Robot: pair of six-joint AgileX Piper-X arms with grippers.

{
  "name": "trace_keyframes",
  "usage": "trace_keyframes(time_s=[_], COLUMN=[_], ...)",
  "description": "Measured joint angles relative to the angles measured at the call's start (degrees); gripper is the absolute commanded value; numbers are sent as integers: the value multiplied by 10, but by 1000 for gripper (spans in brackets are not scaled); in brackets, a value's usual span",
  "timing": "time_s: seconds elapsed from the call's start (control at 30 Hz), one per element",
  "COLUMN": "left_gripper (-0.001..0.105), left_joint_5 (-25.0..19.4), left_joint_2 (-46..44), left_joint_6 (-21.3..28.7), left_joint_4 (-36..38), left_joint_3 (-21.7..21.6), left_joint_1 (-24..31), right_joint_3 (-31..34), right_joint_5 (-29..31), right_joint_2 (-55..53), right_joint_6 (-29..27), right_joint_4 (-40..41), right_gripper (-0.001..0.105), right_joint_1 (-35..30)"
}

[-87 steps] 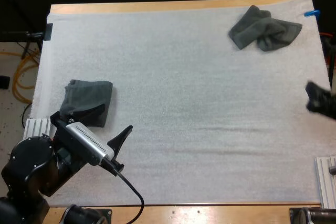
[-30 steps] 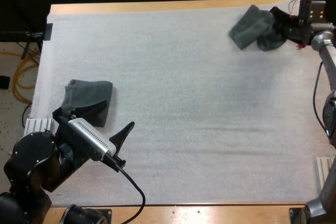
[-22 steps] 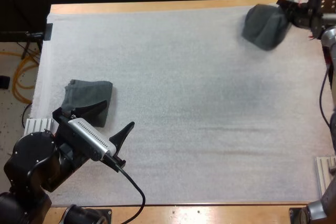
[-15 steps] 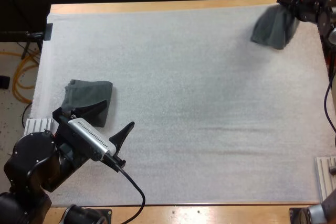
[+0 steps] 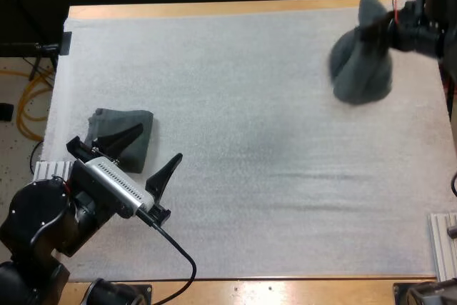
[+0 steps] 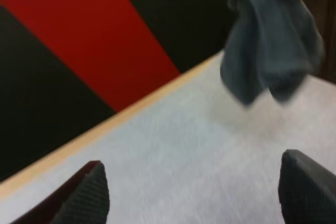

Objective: Pick towel from pile fold and stack

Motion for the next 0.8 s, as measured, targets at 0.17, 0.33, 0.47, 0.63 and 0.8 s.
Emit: trace_keyframes(time_s=[0.17, 0.33, 0.47, 0.63, 0.8], left_gripper=[65, 65, 65, 65, 65], left_joint_5=[1, 5, 5, 5, 5], left_joint_2=[0, 0, 0, 0, 0], left_joint_6=[0, 0, 0, 0, 0], left_joint_4=[4, 51, 80, 85, 86], left_joint_3=[0, 0, 0, 0, 0], left_joint_1=[0, 0, 0, 0, 0], right_joint_3=[0, 0, 35, 86, 91], right_joint_5=[-2, -39, -47, -107, -115], right_joint_2=[-44, -54, -53, -41, -23], right_joint_6=[-2, 24, 72, 138, 151], right_joint_4=[86, 124, 75, -18, -44], right_gripper=[0, 0, 0, 0, 0], right_joint_1=[48, 108, 169, 248, 285])
